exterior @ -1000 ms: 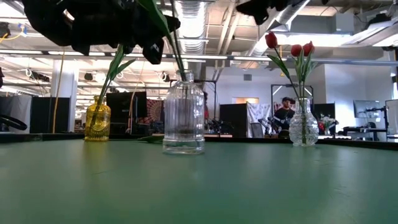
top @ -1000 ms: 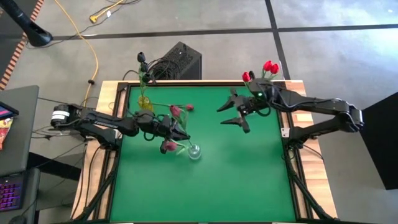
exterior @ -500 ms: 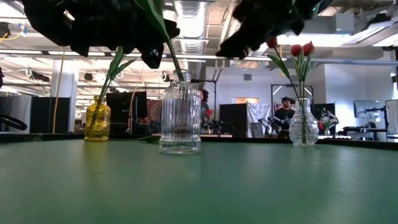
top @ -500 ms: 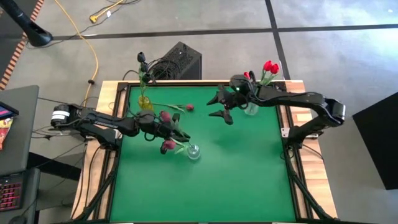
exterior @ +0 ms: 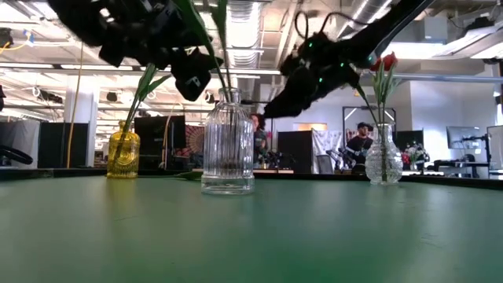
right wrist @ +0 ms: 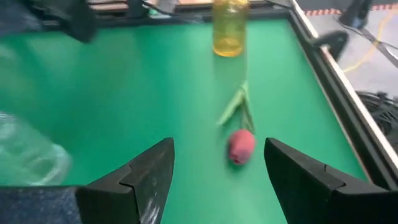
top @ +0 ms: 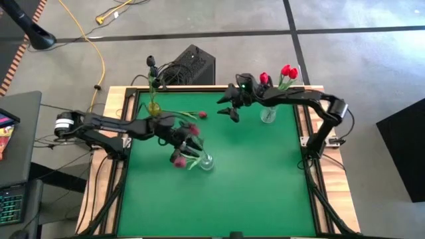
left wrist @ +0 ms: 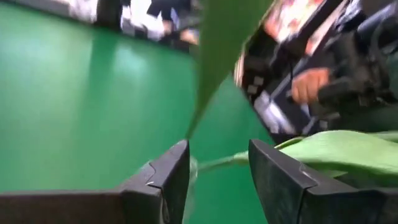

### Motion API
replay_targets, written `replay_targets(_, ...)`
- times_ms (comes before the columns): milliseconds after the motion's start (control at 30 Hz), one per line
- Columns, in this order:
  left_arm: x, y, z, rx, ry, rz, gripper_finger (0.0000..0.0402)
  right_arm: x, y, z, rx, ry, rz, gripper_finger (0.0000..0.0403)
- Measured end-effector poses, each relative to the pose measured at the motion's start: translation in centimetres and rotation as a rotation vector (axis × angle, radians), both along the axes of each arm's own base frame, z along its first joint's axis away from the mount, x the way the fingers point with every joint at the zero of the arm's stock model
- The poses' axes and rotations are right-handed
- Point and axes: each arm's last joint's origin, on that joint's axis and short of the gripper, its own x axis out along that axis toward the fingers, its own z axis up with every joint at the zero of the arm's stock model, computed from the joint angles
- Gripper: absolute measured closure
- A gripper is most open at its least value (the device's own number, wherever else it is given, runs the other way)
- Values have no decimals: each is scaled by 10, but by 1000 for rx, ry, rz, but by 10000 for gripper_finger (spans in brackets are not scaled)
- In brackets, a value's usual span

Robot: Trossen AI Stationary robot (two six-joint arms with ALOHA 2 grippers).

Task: Sort flowers into vase by color
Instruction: Put the dark red tulip into the bottom transparent vase

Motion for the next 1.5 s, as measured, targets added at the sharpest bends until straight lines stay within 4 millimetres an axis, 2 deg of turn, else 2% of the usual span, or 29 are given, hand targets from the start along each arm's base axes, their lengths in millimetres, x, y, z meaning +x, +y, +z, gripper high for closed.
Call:
replay_targets(133,3,3,10,23,163,-18,248,8,-14,-13,15,24,-20,127)
replay_targets(267,3,6,25,76,295,-7,248,15,-18,-23,26,46,-18,127)
replay_targets(533,-5,9,63,227,518,23,248,16,-19,-20,25,40,-8,127)
replay_targets(700,-14,6,93,256,538,-56,248,15,-18,-20,34,42,2,127)
replay_targets(867,-25,10,122,382,587,56,248,14,-18,-22,47,58,1,127)
replay_targets(1033,-33,19,133,511,650,176,248,14,-17,-23,73,68,-11,127)
replay_targets(1267,-51,39,146,555,750,244,248,8,-13,-18,103,115,-11,127)
replay_targets(1500,-60,61,187,656,586,373,248,5,-7,-7,106,105,-8,127)
